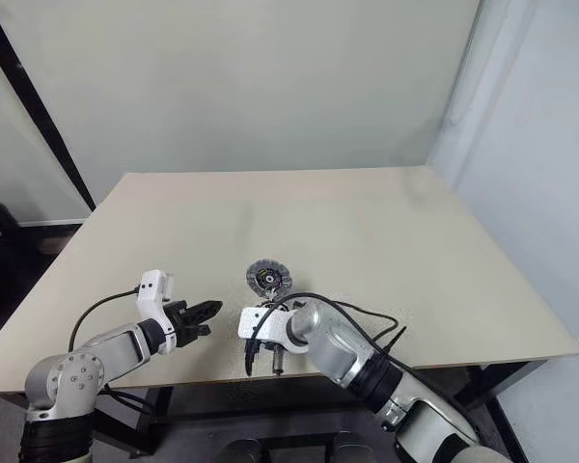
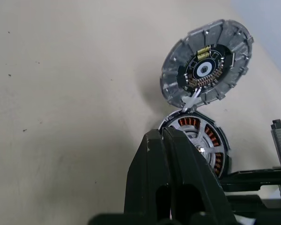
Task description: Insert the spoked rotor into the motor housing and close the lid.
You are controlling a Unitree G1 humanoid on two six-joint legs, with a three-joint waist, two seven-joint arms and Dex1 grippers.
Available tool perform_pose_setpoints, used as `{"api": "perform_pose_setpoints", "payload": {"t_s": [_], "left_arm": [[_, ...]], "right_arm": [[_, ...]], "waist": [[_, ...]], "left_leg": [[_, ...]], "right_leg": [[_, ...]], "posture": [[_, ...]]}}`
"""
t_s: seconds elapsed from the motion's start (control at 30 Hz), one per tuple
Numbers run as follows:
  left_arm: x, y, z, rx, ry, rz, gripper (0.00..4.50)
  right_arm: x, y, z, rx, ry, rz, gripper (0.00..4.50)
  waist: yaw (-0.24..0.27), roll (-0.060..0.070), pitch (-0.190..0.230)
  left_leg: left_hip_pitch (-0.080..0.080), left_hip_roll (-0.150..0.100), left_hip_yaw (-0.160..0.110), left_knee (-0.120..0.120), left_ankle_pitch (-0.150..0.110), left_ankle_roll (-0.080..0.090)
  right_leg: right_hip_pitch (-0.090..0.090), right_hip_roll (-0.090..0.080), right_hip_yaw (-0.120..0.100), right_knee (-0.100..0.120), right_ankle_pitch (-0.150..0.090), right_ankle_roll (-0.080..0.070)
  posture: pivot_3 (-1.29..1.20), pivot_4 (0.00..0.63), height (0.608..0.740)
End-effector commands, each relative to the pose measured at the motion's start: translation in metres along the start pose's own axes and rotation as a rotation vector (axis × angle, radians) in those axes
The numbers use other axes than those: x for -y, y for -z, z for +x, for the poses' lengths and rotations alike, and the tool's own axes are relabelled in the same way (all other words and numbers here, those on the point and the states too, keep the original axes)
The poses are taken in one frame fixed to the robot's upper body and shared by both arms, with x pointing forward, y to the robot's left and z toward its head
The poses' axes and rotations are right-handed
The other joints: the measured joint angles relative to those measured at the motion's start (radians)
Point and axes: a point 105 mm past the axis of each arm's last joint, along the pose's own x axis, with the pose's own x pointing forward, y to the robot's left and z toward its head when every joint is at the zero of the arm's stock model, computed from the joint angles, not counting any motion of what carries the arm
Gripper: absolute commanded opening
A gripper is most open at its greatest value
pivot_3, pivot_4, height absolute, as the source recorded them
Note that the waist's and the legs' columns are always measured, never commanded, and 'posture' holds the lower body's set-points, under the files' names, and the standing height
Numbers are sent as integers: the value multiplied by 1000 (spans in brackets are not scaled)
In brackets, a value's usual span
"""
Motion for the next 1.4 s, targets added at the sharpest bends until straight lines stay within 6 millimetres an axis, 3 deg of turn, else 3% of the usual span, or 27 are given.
{"api": "perform_pose_setpoints", "payload": {"t_s": [0.03, 0.2, 0.47, 0.77, 0.9, 1.13, 1.33, 1.4], "left_arm": [[-1, -13, -2, 64, -12, 11, 0], [-6, -17, 0, 100, -44, 0, 0], [-22, -30, -7, 184, -123, -17, 0], [-28, -34, -10, 209, -151, -16, 0], [-26, -32, -7, 195, -148, -6, 0], [-24, -30, -5, 186, -143, 2, 0], [-23, -29, -4, 176, -133, 2, 0], [-22, -26, -4, 159, -120, 10, 0]], "right_arm": [[1, -27, -2, 105, 17, 162, 92], [8, -43, 5, 180, 31, 467, 91], [13, -62, 8, 275, 48, 735, 91], [9, -70, 10, 336, 35, 877, 91], [7, -78, 8, 382, 1, 829, 91], [7, -84, 5, 418, 6, 750, 2402], [8, -90, -4, 424, 3, 565, 4484], [7, -91, -9, 407, 4, 461, 4484]], "waist": [[0, 0, 0], [0, 0, 0], [1, 3, 0], [1, 9, 2], [0, 8, 1], [0, 7, 0], [0, 5, 0], [0, 5, 0]], "left_leg": [[0, 1, 0, 0, 0, 0], [-1, 6, 0, -1, -1, -1], [-2, 8, 0, -1, -1, -1], [-10, 12, 4, -1, -1, -1], [-14, 14, 5, -8, -1, -1], [-5, 14, 5, -9, -1, -1], [-4, 12, 6, -5, 0, -1], [-4, 11, 6, -2, -2, -2]], "right_leg": [[0, 2, 1, 0, 1, -1], [-2, 8, 1, 0, 4, -6], [-1, 8, -1, -4, 4, -7], [-1, 4, -7, -15, 4, -7], [-1, 3, -10, -23, 5, -5], [-2, 4, -10, -19, 5, -5], [-3, 7, -3, -9, 6, -6], [-4, 7, -1, -5, 6, -6]], "posture": [[0, 0, 740], [0, 0, 740], [0, 0, 740], [0, 0, 740], [0, 0, 740], [0, 0, 740], [0, 0, 740], [0, 0, 740]]}}
